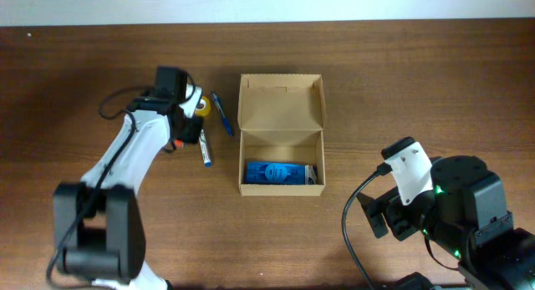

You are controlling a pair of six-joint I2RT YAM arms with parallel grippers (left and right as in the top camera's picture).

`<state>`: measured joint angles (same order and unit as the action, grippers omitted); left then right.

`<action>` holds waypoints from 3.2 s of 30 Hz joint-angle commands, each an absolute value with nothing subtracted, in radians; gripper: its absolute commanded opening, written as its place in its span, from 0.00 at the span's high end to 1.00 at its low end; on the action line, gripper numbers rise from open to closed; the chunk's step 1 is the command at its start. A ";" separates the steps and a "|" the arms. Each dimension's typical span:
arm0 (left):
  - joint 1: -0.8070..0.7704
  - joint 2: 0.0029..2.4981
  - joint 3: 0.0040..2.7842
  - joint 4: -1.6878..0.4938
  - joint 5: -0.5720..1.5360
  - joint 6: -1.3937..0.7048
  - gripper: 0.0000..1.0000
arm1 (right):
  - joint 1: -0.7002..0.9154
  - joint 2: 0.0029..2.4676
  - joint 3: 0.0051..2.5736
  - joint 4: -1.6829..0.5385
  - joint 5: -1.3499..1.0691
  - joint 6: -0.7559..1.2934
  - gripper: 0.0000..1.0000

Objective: Pack container
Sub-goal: 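Carry the orange stapler into the box and release it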

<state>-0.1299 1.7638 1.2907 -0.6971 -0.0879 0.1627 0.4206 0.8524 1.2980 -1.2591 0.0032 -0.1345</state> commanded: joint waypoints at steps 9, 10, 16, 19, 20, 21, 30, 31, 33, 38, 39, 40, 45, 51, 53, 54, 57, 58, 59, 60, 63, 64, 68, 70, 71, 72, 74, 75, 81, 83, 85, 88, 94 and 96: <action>-0.371 1.659 1.572 -0.794 -0.120 0.467 0.84 | 0.425 0.850 1.313 -1.257 0.012 -0.133 0.01; -0.389 1.663 1.572 -0.794 -0.099 0.502 0.85 | 0.425 0.850 1.313 -1.257 0.012 -0.133 0.01; -0.481 1.760 1.613 -0.797 0.010 0.616 0.85 | 0.425 0.850 1.313 -1.257 0.012 -0.133 0.01; -0.521 1.825 1.667 -0.834 0.041 0.686 0.85 | 0.425 0.850 1.313 -1.257 0.012 -0.133 0.01; -0.532 1.851 1.692 -0.858 0.058 0.711 0.85 | 0.425 0.850 1.313 -1.257 0.012 -0.133 0.01; -0.541 1.879 1.715 -0.880 0.075 0.727 0.85 | 0.425 0.850 1.313 -1.257 0.012 -0.133 0.01; -0.558 1.982 1.785 -1.072 0.117 0.849 0.86 | 0.425 0.850 1.313 -1.257 0.012 -0.133 0.01; -0.558 1.982 1.785 -1.090 0.117 0.863 0.86 | 0.425 0.850 1.313 -1.257 0.012 -0.133 0.01; -0.554 1.982 1.785 -1.104 0.120 0.867 0.86 | 0.425 0.850 1.313 -1.257 0.012 -0.133 0.01; -0.552 1.995 1.785 -1.152 0.139 0.870 0.86 | 0.425 0.850 1.313 -1.257 0.012 -0.133 0.01; -0.551 2.000 1.785 -1.163 0.138 0.870 0.86 | 0.425 0.850 1.313 -1.257 0.012 -0.133 0.01; -0.549 2.010 1.785 -1.171 0.138 0.870 0.86 | 0.425 0.850 1.313 -1.257 0.012 -0.133 0.01; -0.540 2.063 1.785 -1.174 0.122 0.892 0.86 | 0.425 0.850 1.313 -1.257 0.012 -0.133 0.01; -0.533 2.122 1.785 -1.164 0.028 0.891 0.86 | 0.425 0.850 1.313 -1.257 0.012 -0.133 0.01; -0.534 2.134 1.785 -1.154 0.026 0.892 0.86 | 0.425 0.850 1.313 -1.257 0.012 -0.133 0.01; -0.534 2.136 1.785 -1.148 0.025 0.892 0.86 | 0.425 0.850 1.313 -1.257 0.012 -0.133 0.01; -0.534 2.140 1.785 -1.132 0.025 0.892 0.86 | 0.425 0.850 1.313 -1.257 0.012 -0.133 0.01; -0.534 2.143 1.785 -1.132 0.025 0.892 0.86 | 0.425 0.850 1.313 -1.257 0.012 -0.133 0.01; -0.534 2.145 1.785 -1.132 0.025 0.892 0.85 | 0.425 0.850 1.313 -1.257 0.012 -0.133 0.01; -0.534 2.146 1.784 -1.132 0.025 0.892 0.85 | 0.425 0.850 1.313 -1.257 0.012 -0.133 0.01; -0.534 2.147 1.784 -1.134 0.025 0.891 0.67 | 0.425 0.850 1.313 -1.257 0.012 -0.133 0.01; -0.534 2.147 1.784 -1.134 0.025 0.891 0.65 | 0.425 0.850 1.313 -1.257 0.012 -0.133 0.00; -0.534 2.147 1.785 -1.138 0.025 0.891 0.53 | 0.425 0.850 1.313 -1.257 0.012 -0.133 0.01; -0.535 2.147 1.785 -1.138 0.025 0.891 0.53 | 0.425 0.850 1.313 -1.257 0.012 -0.133 0.01; -0.536 2.147 1.785 -1.138 0.025 0.891 0.54 | 0.425 0.850 1.313 -1.257 0.012 -0.133 0.01; -0.537 2.147 1.785 -1.138 0.025 0.891 0.53 | 0.425 0.850 1.313 -1.257 0.012 -0.133 0.01; -0.543 2.141 1.786 -1.138 0.025 0.887 0.54 | 0.425 0.850 1.313 -1.257 0.012 -0.133 0.01; -0.548 2.132 1.791 -1.143 0.024 0.887 0.54 | 0.425 0.850 1.313 -1.257 0.012 -0.133 0.01; -0.570 2.079 1.826 -1.153 0.017 0.888 0.65 | 0.425 0.850 1.313 -1.257 0.012 -0.133 0.01; -0.574 2.054 1.835 -1.153 0.017 0.887 0.70 | 0.425 0.850 1.313 -1.257 0.012 -0.133 0.01; -0.574 2.027 1.841 -1.153 0.012 0.878 0.71 | 0.425 0.850 1.313 -1.257 0.012 -0.133 0.01; -0.567 1.972 1.842 -1.153 -0.009 0.834 0.76 | 0.425 0.850 1.313 -1.257 0.012 -0.133 0.01; -0.479 1.890 1.842 -1.153 -0.015 0.712 0.76 | 0.425 0.850 1.313 -1.257 0.012 -0.133 0.01; -0.436 1.888 1.842 -1.153 -0.015 0.663 0.76 | 0.425 0.850 1.313 -1.257 0.012 -0.133 0.01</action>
<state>-0.4919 1.9121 1.8278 -1.1515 -0.0055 0.7551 0.4206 0.8524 1.2980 -1.2591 0.0036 -0.1341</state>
